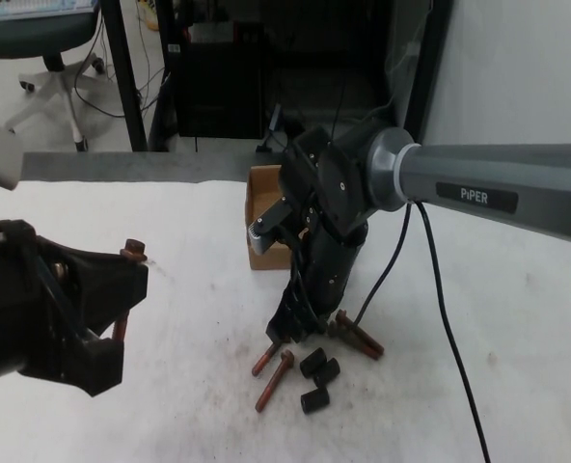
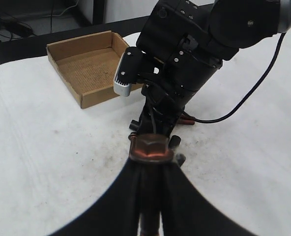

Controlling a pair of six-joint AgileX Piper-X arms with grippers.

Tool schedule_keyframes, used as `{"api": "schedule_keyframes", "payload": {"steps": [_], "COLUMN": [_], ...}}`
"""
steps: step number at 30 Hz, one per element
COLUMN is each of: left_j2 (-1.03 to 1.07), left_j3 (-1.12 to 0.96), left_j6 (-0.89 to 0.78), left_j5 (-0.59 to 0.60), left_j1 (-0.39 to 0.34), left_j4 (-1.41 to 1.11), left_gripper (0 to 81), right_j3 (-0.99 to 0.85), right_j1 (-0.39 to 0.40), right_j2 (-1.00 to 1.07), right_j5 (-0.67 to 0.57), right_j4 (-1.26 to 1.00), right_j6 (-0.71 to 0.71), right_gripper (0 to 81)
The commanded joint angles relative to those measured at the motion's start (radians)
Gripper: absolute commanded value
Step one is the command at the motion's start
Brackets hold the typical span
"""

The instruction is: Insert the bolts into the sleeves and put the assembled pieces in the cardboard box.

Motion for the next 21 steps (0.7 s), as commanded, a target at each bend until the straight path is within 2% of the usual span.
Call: {"api": "schedule_keyframes", "payload": {"steps": [1,21], "left_j2": [-0.004,-0.004], "left_j3": [0.002,0.002], "left_j6": [0.003,0.003], "left_j5": [-0.01,-0.01], "left_j1": [0.002,0.002], "left_j4": [-0.004,-0.004], "left_gripper": [0.3,0.3], "right_j3": [0.014,0.014], "right_j1": [0.004,0.004], "right_j2": [0.029,0.067], "right_j5": [-0.015,-0.015], "right_j4": [0.022,-0.023], "right_j6": [-0.011,-0.014], "right_gripper": [25.3,25.3]}}
